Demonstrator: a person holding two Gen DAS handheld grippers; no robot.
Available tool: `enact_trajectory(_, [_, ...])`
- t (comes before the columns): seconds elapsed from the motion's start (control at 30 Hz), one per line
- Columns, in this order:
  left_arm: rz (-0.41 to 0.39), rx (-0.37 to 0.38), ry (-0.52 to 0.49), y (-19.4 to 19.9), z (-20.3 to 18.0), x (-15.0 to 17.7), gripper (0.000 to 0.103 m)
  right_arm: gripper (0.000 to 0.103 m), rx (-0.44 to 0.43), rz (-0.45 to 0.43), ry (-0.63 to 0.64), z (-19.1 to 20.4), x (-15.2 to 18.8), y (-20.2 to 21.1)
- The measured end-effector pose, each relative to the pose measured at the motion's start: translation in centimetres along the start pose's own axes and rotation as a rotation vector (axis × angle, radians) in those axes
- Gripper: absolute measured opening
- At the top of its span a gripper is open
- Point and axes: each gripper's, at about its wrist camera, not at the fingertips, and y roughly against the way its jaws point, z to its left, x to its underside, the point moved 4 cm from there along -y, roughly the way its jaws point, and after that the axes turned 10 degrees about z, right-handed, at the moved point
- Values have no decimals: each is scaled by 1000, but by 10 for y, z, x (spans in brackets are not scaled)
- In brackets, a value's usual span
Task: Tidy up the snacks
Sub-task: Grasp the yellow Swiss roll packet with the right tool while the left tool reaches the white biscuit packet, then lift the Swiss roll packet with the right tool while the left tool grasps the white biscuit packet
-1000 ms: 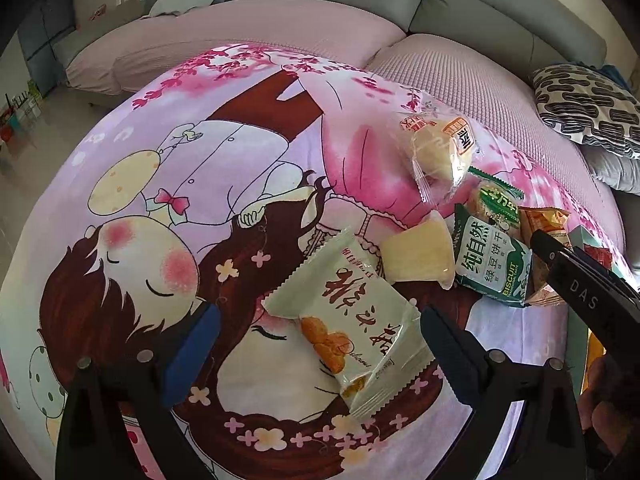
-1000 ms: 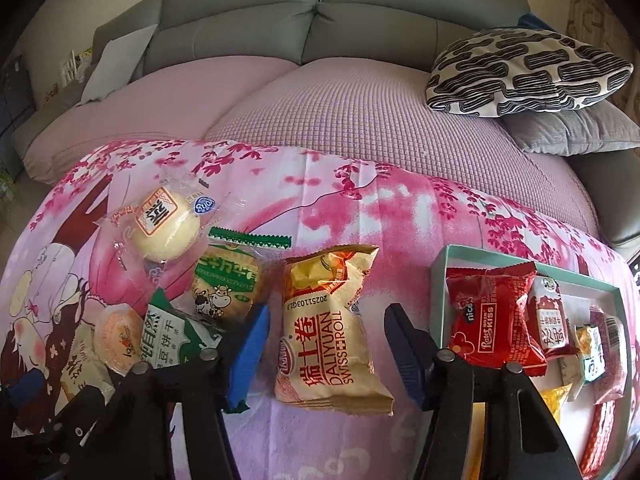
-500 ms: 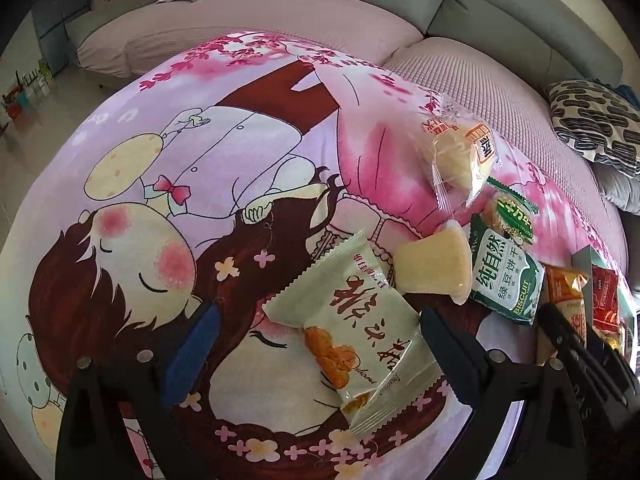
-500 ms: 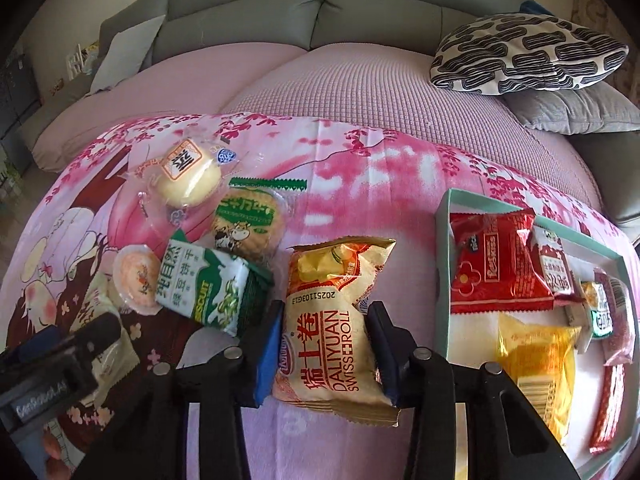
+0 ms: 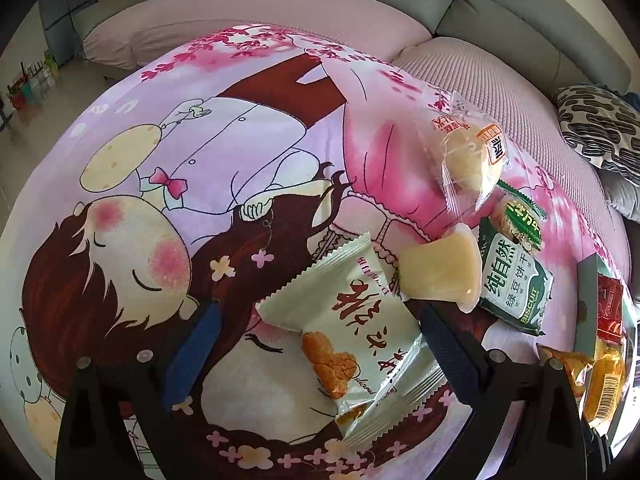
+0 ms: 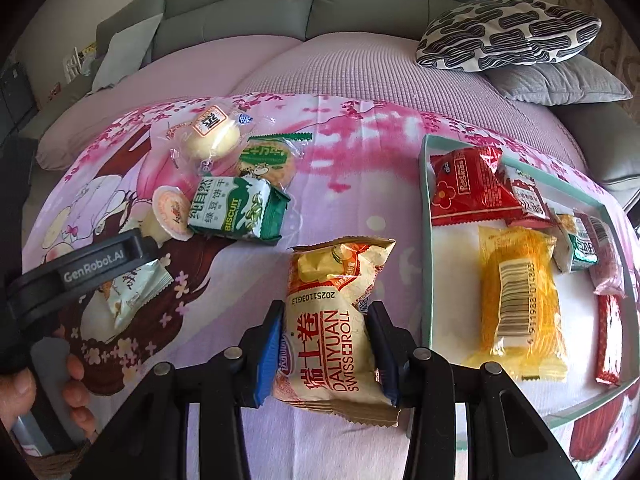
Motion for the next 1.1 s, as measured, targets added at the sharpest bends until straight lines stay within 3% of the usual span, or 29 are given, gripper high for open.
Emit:
enact_trajectory(0.47, [17, -69, 54, 11, 36, 9, 100, 44, -36, 9, -4, -1, 13, 1])
enact_trajectory(0.73, [10, -96, -24, 2, 19, 8, 100, 44, -43, 10, -3, -1, 13, 1])
enact_trajectory(1.1, [-68, -96, 3, -5, 18, 5, 103, 44, -55, 11, -7, -2, 13, 1])
